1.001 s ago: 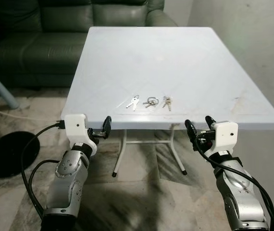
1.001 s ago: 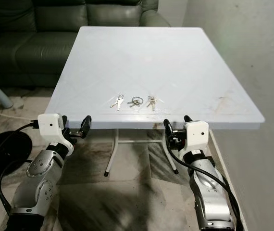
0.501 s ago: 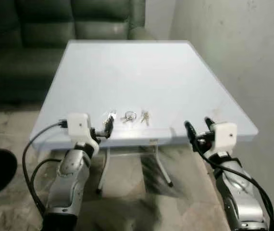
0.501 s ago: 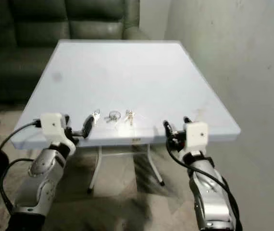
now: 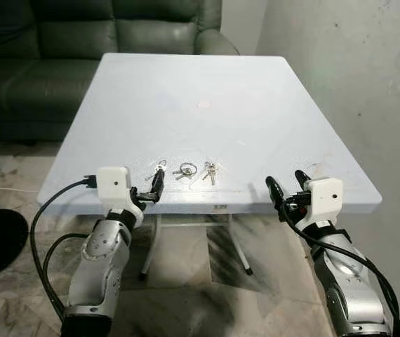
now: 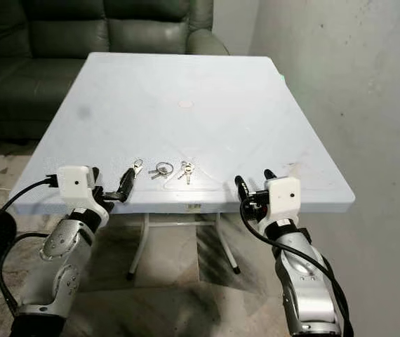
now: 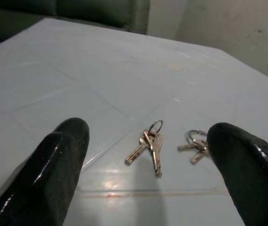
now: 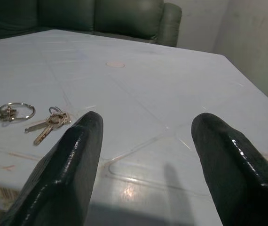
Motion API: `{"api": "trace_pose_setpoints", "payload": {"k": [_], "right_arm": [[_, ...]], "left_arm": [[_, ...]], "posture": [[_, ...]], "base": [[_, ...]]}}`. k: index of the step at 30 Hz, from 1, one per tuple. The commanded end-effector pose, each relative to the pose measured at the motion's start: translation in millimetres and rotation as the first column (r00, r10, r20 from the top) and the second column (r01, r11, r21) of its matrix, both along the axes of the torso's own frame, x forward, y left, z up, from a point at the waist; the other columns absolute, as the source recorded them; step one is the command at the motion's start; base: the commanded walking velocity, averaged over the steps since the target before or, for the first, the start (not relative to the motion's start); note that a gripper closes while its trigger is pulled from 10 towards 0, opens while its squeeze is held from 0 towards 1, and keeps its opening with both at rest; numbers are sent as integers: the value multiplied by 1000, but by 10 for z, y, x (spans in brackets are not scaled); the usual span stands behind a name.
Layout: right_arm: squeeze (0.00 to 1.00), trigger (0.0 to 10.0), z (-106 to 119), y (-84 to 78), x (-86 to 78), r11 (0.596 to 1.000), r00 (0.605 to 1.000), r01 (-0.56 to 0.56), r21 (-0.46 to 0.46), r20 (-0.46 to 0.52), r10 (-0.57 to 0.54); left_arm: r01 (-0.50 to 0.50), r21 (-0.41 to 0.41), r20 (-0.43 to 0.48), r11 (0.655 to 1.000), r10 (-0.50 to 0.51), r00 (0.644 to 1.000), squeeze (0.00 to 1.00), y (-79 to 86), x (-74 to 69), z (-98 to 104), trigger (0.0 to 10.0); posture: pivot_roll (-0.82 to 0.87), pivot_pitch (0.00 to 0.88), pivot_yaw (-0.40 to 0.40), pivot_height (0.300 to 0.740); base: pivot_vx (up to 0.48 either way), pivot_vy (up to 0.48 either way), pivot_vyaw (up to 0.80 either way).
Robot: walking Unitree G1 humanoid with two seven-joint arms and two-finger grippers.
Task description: Hang keys on a hook
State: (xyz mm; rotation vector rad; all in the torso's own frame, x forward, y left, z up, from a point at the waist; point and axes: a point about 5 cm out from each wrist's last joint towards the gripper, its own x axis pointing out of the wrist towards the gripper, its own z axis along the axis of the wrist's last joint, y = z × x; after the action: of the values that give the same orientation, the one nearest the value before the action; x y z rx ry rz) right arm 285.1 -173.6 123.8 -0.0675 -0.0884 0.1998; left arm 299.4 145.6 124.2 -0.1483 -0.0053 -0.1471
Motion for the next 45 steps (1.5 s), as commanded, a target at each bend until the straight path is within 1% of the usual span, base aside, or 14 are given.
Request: {"api": "trace_pose_setpoints", "payload": {"k": [1,4,8,12,14,15,28,45], "right_arm": [[0,10000,-7,-26,3,1000,1000,15,-16,-5,-16],[0,10000,-11,-5,-10,999,1000,3,-49,-2,-4],[0,10000,-16,0,-16,999,1000,2,-53,-5,-3],[0,10000,-10,-3,-15,999,1000,7,-47,-2,-7],[0,10000,-10,-24,-17,1000,1000,18,-8,-4,-18],[0,10000,-10,-31,-15,1000,1000,22,-5,-6,-22],[0,10000,-6,-22,-2,1000,1000,13,-7,-4,-13],[0,10000,-13,-28,-19,1000,1000,16,-4,-7,-16]], "left_arm": [[-5,6,-5,1000,5,1000,0,2,-2,1,10000],[-3,6,-6,1000,3,1000,0,2,1,2,10000],[-3,8,-9,1000,3,1000,0,3,1,-5,10000],[0,7,-8,1000,0,1000,0,0,5,-1,10000],[2,7,-7,1000,-1,1000,0,-4,3,-3,10000],[2,7,-6,1000,-2,1000,0,-5,4,-2,10000],[10,-3,-13,1000,-10,1000,0,-27,18,-5,10000],[12,-4,-19,1000,-12,1000,0,-31,22,-9,10000]], "posture": [[12,103,-45,740],[10,105,-42,740],[7,107,-40,740],[5,107,-40,740],[6,105,-41,740],[6,105,-41,740],[7,83,-43,740],[4,91,-42,740]], "base": [[0,0,0],[0,0,0],[0,0,0],[0,0,297],[0,0,0],[0,0,0],[0,0,0],[0,445,0]]}}
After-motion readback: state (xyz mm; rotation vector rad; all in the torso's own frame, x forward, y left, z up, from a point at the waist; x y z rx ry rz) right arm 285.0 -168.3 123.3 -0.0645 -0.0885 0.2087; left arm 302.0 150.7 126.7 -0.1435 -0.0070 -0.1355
